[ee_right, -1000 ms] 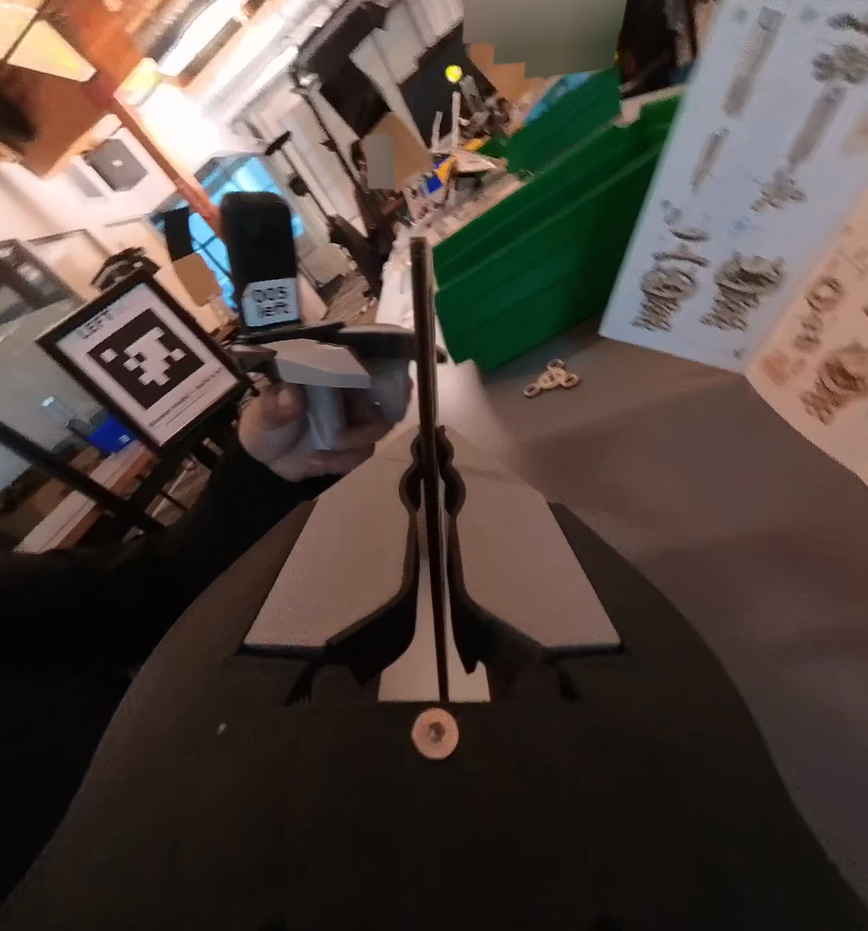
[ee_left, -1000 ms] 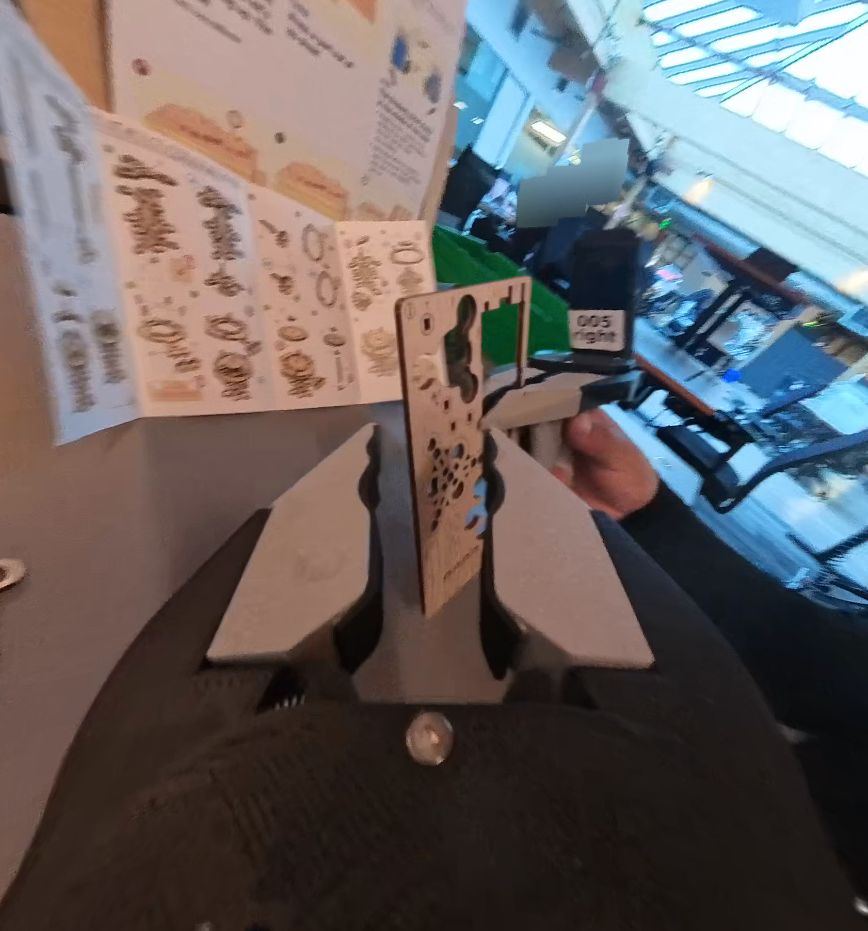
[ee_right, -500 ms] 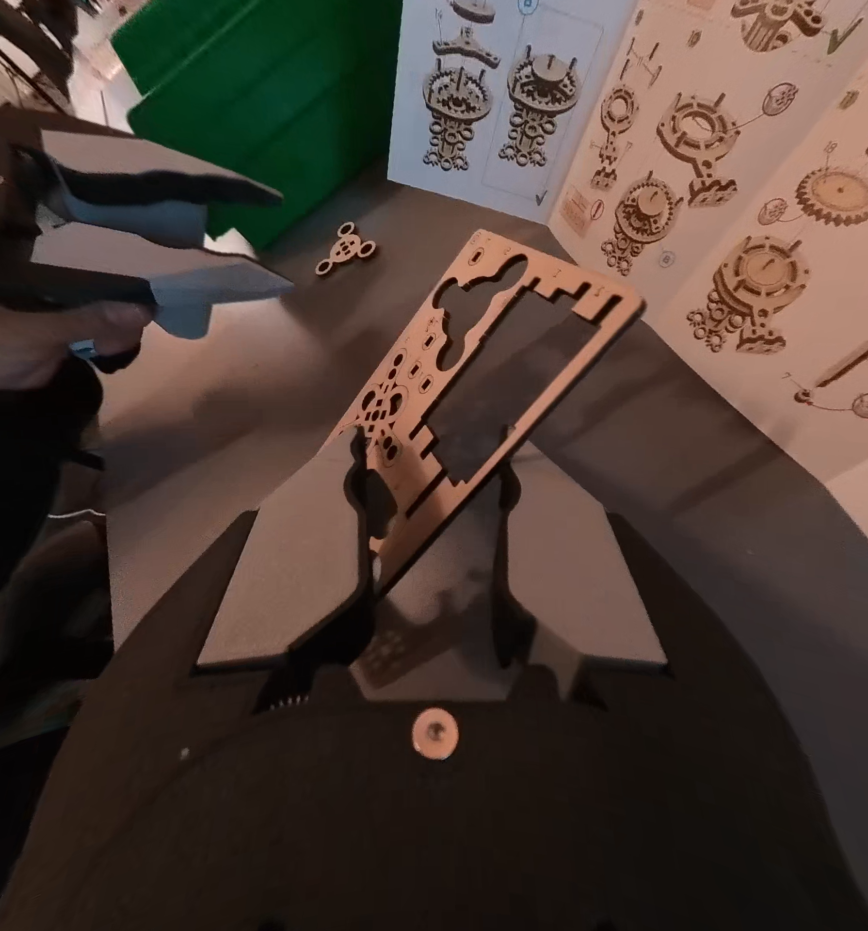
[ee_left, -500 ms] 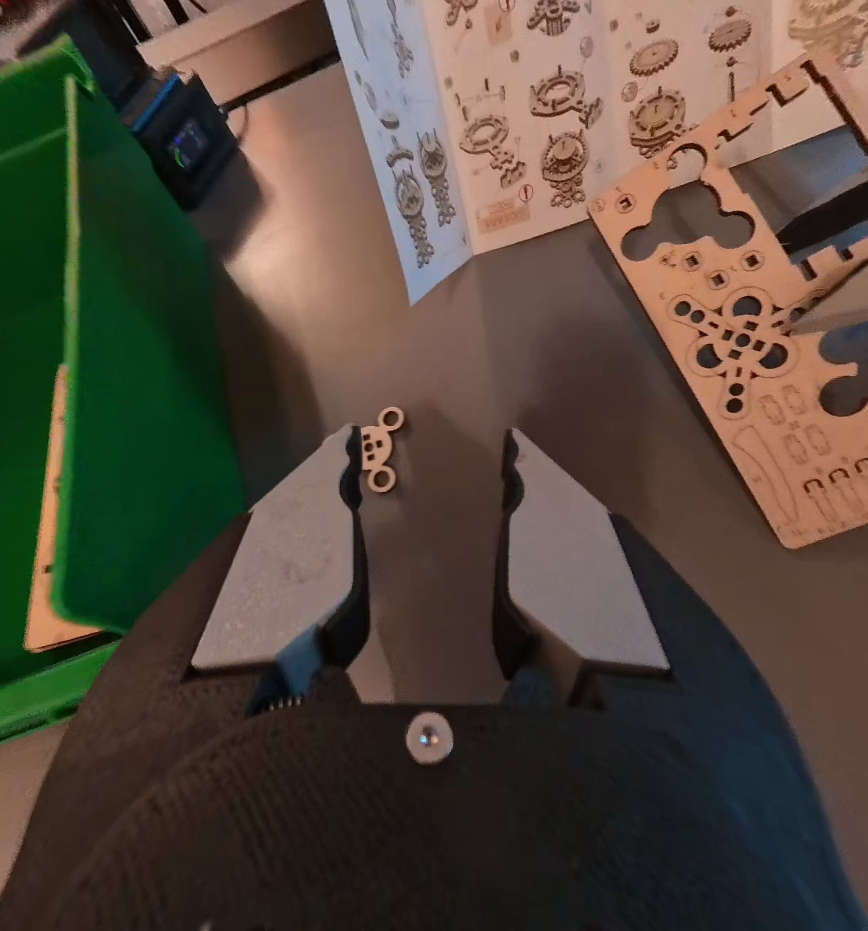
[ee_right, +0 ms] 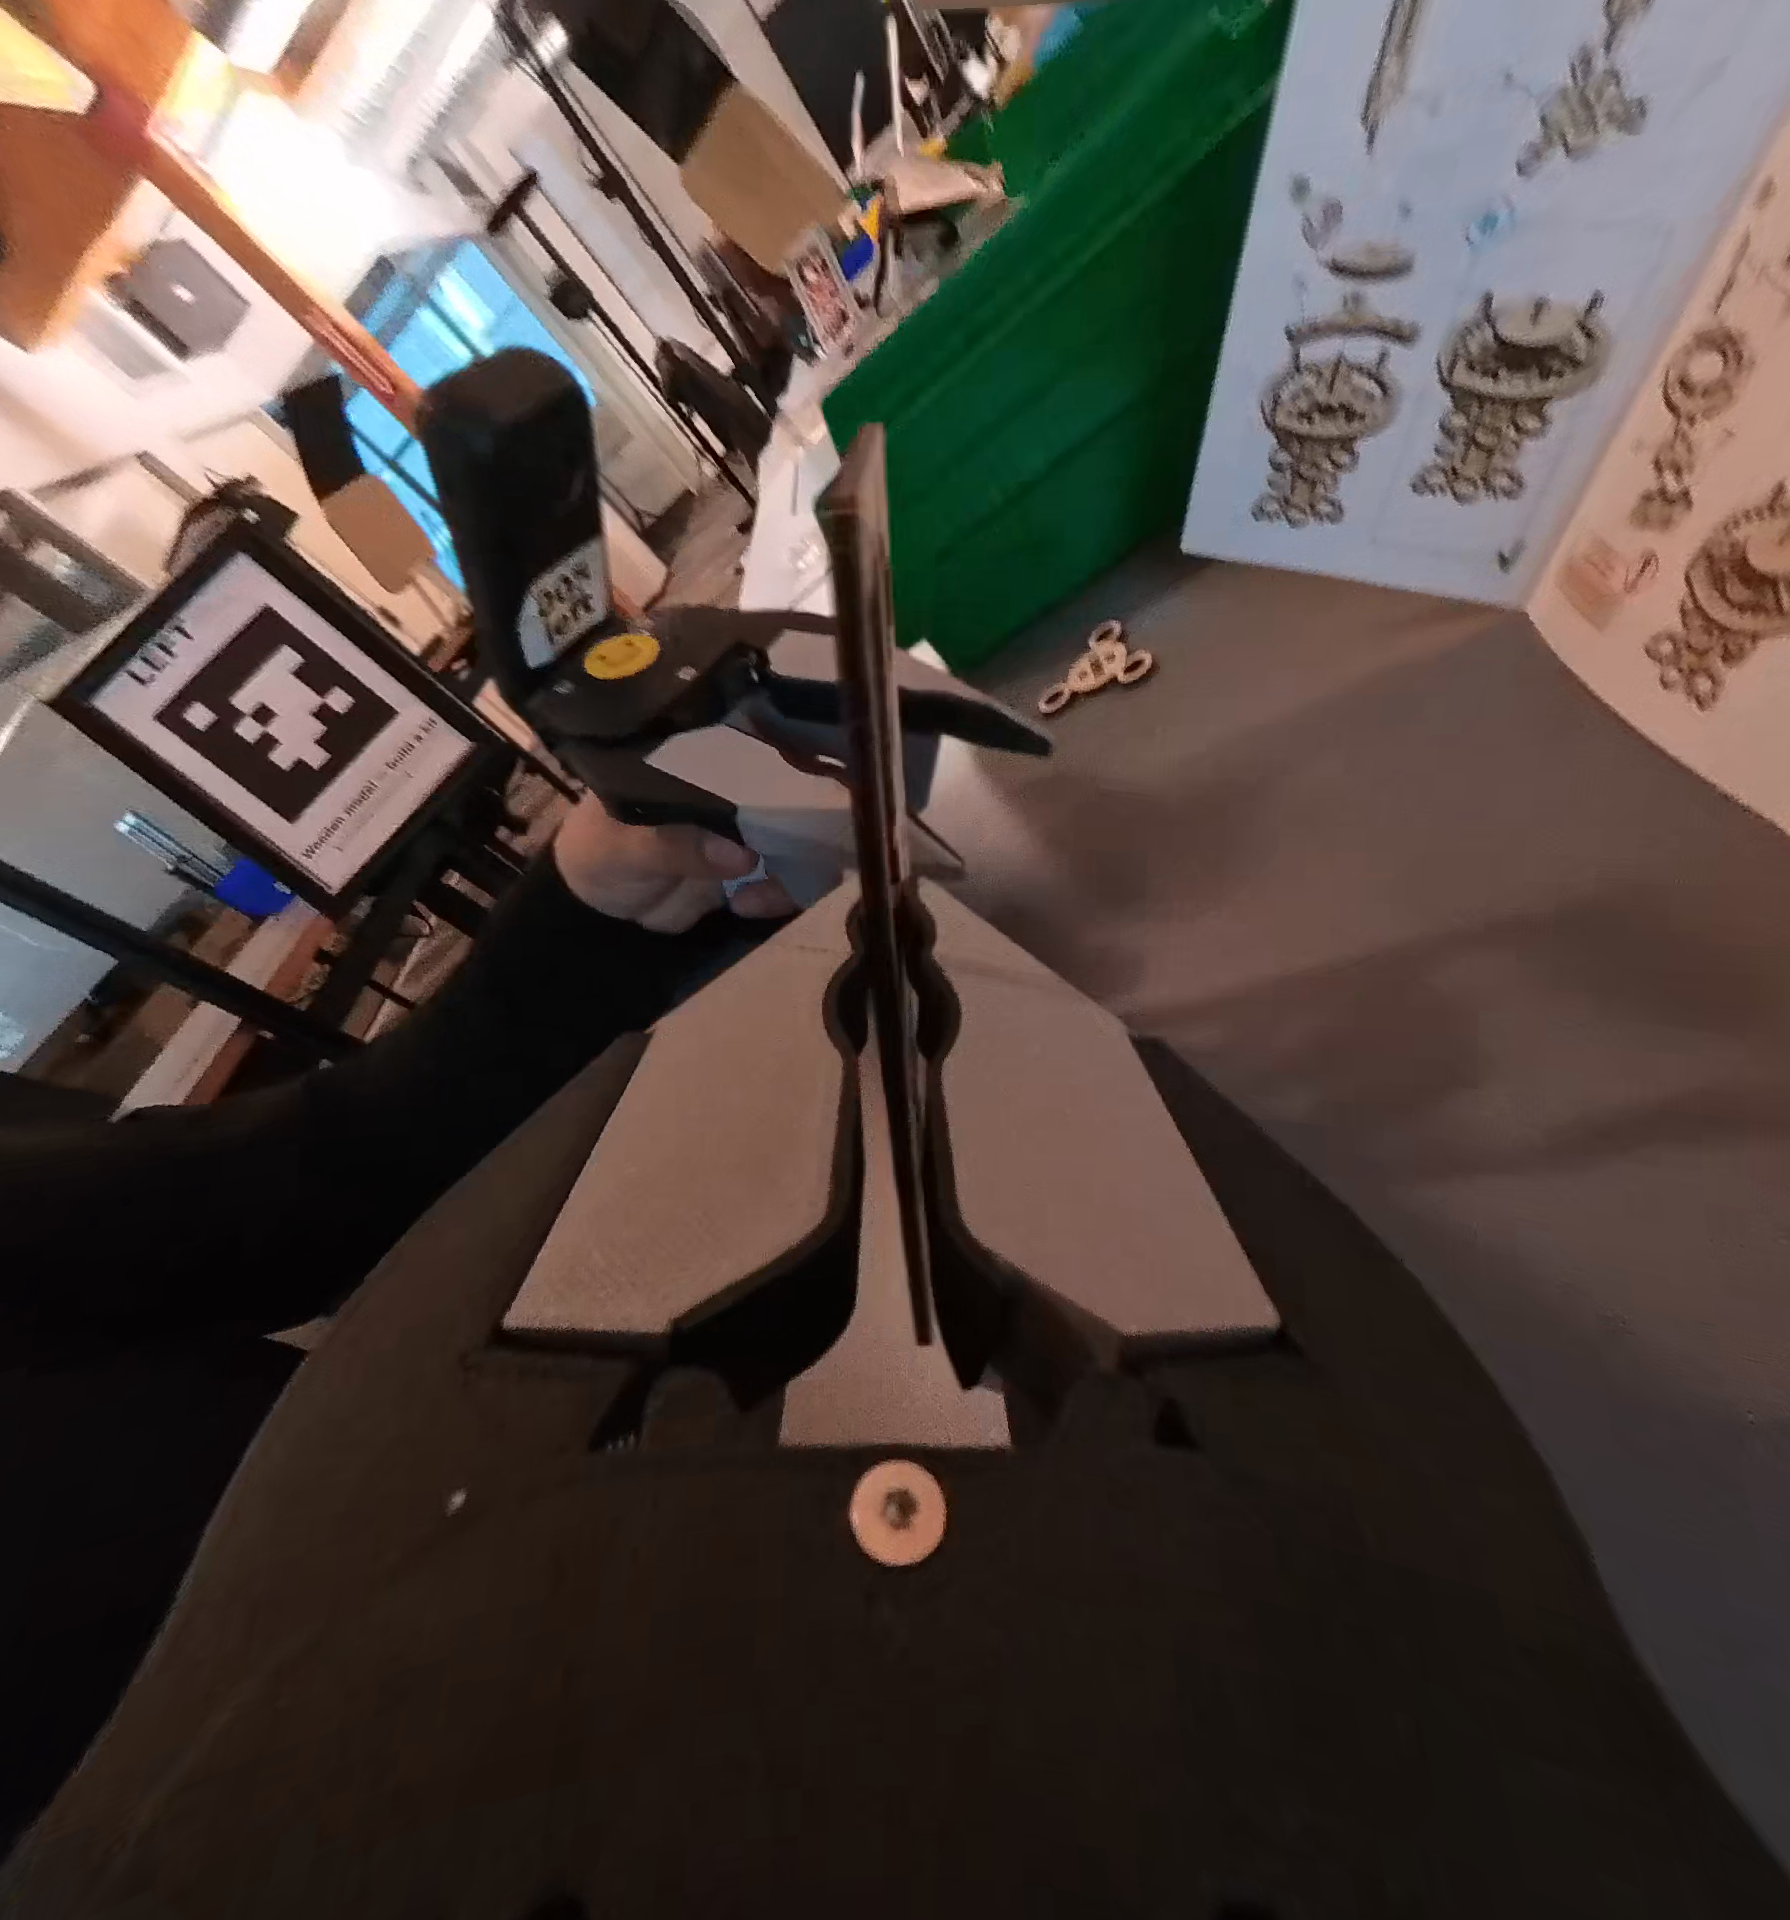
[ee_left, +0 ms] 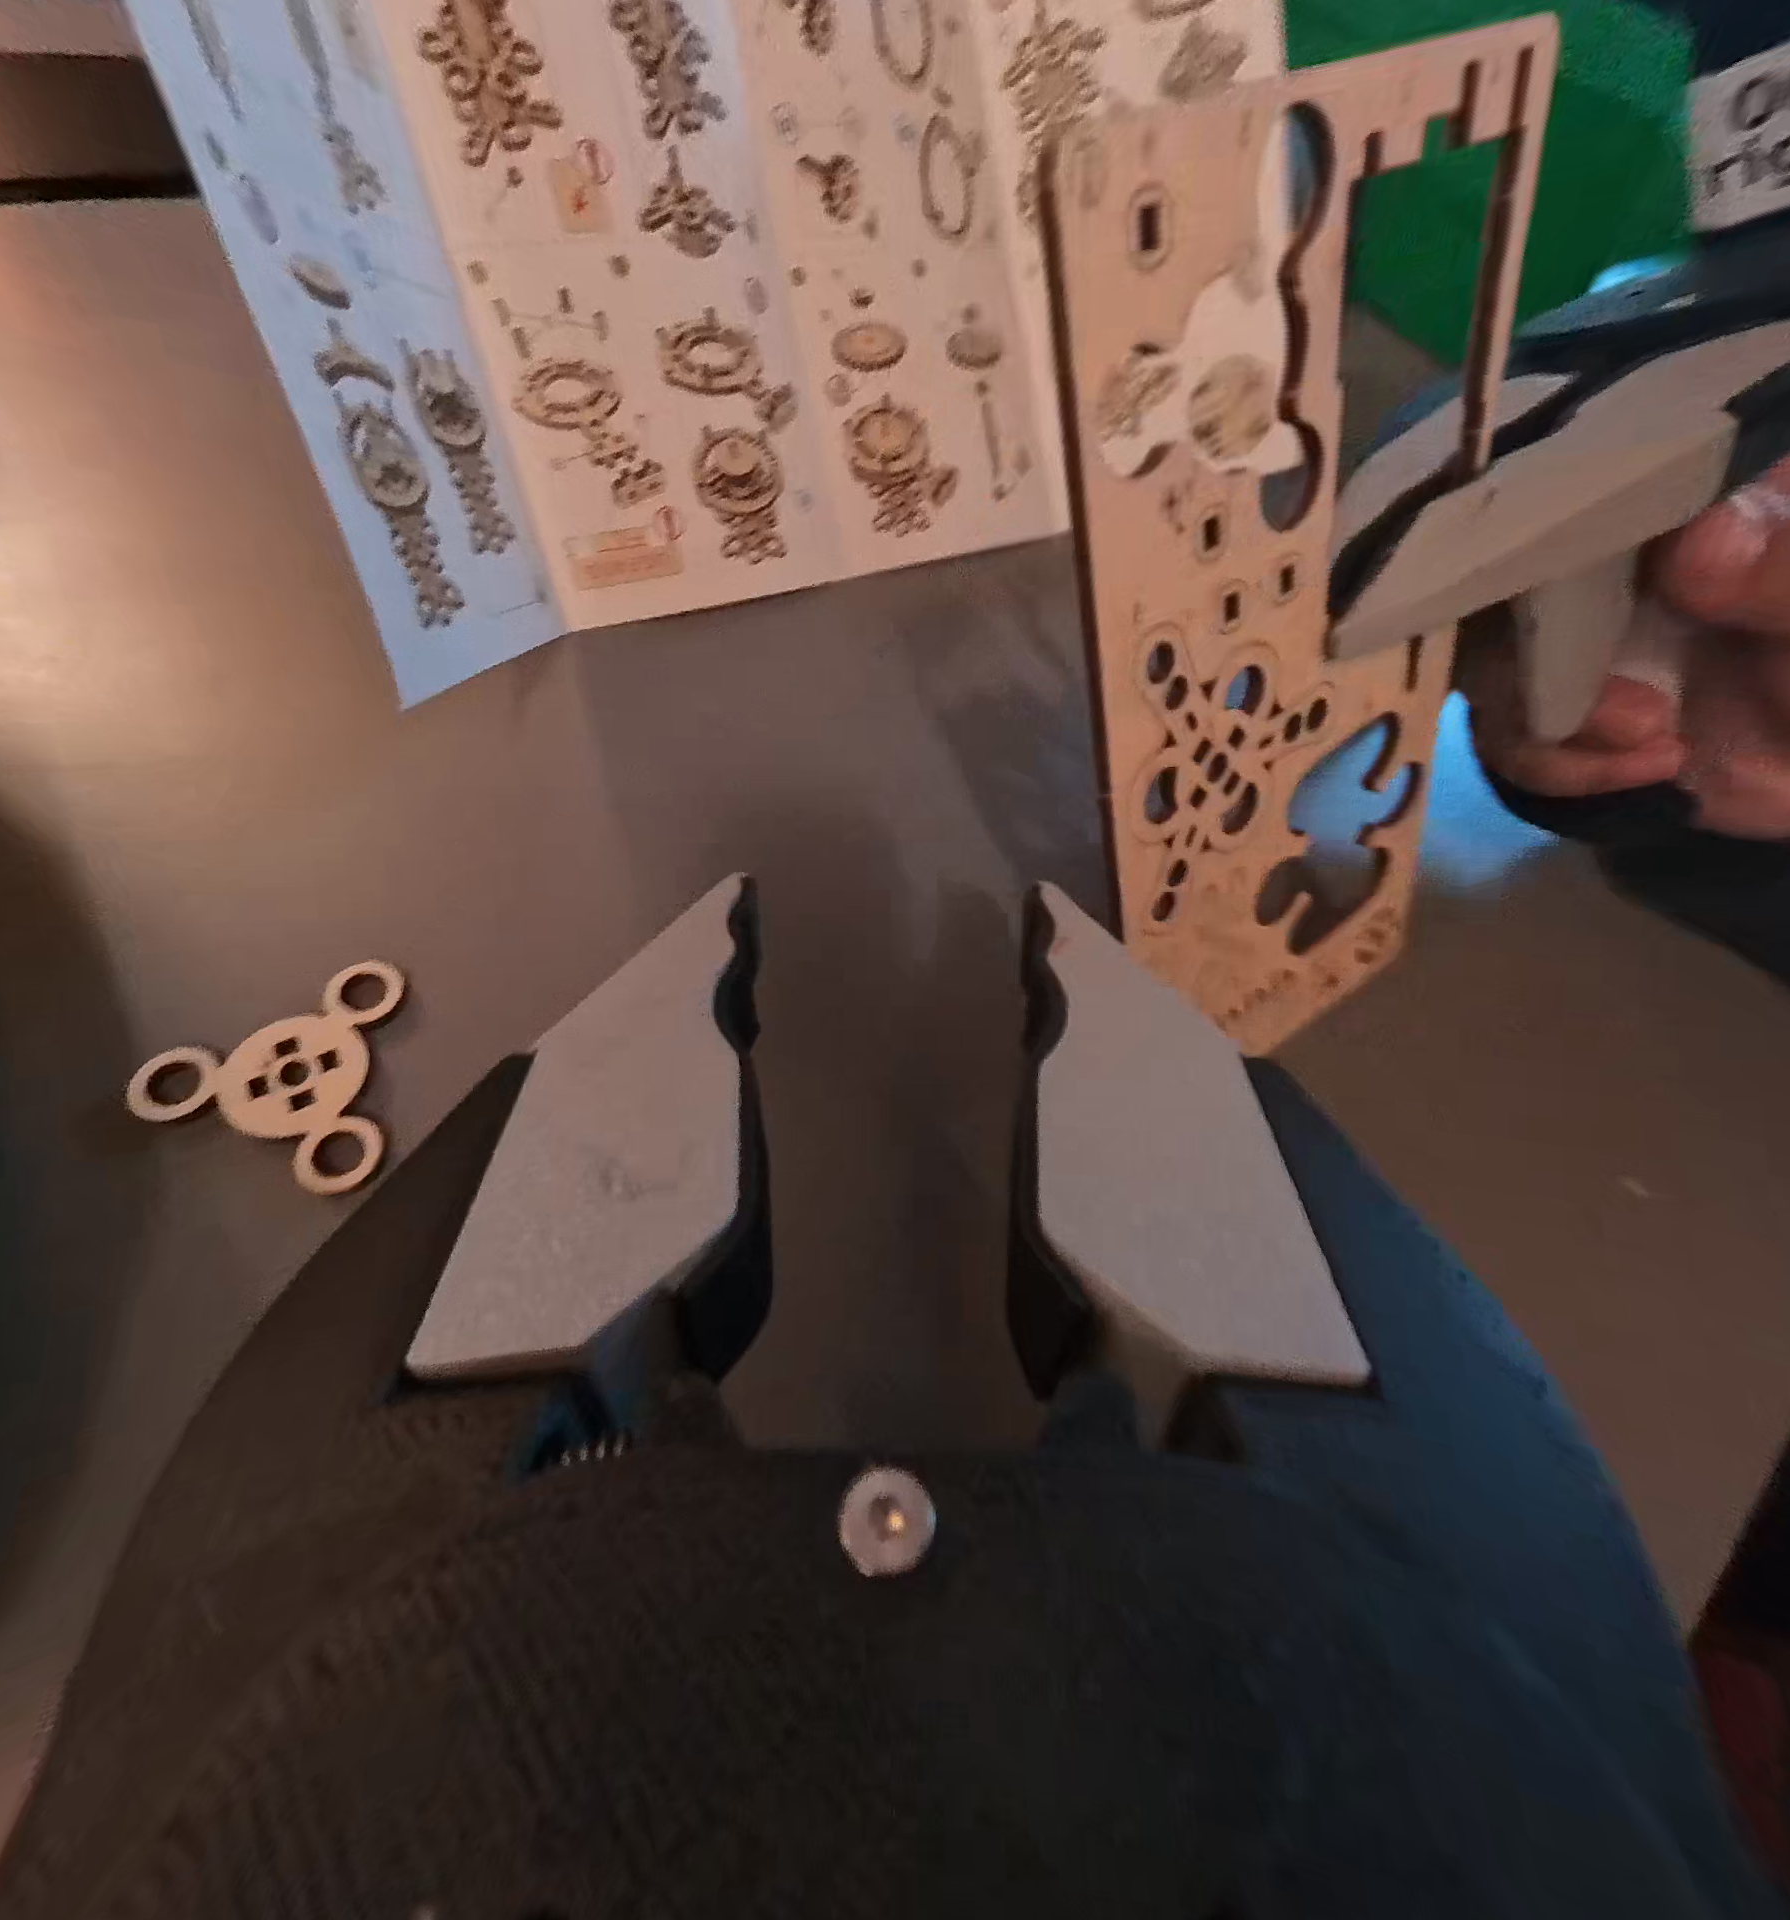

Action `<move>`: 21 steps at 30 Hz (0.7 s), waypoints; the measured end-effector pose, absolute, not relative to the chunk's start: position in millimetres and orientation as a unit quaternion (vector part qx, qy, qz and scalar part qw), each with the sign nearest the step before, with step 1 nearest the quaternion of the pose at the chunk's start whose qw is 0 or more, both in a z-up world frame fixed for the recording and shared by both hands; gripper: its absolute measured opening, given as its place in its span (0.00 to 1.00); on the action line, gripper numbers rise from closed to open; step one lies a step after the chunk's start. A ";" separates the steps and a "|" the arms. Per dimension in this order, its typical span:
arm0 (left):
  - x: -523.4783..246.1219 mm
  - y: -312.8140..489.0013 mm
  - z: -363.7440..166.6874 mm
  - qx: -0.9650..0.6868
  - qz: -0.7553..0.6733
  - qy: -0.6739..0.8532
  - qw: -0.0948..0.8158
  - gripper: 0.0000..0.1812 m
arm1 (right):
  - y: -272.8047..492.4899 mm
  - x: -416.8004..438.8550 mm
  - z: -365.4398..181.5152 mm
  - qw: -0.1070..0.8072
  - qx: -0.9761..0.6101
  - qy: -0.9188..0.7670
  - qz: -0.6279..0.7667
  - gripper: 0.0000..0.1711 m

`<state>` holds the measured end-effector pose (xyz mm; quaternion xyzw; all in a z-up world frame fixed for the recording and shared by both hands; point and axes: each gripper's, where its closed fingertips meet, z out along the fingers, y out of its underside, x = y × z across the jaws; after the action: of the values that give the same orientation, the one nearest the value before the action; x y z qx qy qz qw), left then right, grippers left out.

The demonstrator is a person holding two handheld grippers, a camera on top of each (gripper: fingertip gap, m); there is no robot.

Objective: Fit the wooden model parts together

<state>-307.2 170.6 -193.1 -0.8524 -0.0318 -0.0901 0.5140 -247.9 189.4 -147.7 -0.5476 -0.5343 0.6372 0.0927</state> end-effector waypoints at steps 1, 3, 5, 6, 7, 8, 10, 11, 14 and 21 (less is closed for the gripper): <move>-303.1 171.5 -188.1 -0.843 -0.109 -0.026 0.527 0.27 | 190.3 -246.8 -143.2 0.099 -0.541 -0.531 0.644 0.00; -293.2 173.3 -175.1 -0.816 -0.157 -0.012 0.557 0.26 | 189.7 -244.1 -136.1 0.099 -0.528 -0.528 0.657 0.00; -286.6 174.5 -162.8 -0.787 -0.199 -0.002 0.584 0.24 | 186.8 -241.4 -129.1 0.084 -0.515 -0.519 0.677 0.00; -282.5 174.4 -158.0 -0.775 -0.222 0.005 0.592 0.22 | 186.4 -240.8 -126.2 0.079 -0.510 -0.512 0.686 0.00; -277.1 173.6 -153.6 -0.763 -0.245 0.014 0.597 0.18 | 186.8 -240.6 -124.4 0.074 -0.508 -0.506 0.693 0.00; -272.5 172.4 -150.2 -0.753 -0.267 0.021 0.600 0.14 | 187.5 -240.3 -123.2 0.070 -0.508 -0.502 0.697 0.00; -270.1 171.1 -147.2 -0.743 -0.291 0.021 0.602 0.13 | 188.5 -239.7 -121.0 0.065 -0.506 -0.494 0.705 0.00; -269.2 169.3 -144.8 -0.736 -0.301 0.024 0.605 0.13 | 188.8 -239.3 -119.4 0.064 -0.504 -0.490 0.708 0.00; -272.4 161.2 -132.4 -0.699 -0.339 0.023 0.629 0.21 | 187.4 -236.7 -111.4 0.053 -0.490 -0.477 0.728 0.00; -271.9 157.5 -130.5 -0.693 -0.342 0.021 0.635 0.26 | 173.2 -238.7 -125.6 0.037 -0.498 -0.510 0.700 0.00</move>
<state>-271.9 157.5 -130.5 -0.6927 0.0207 -0.3416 0.6348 -238.7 173.2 -125.6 -0.4984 -0.5095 0.7004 0.0374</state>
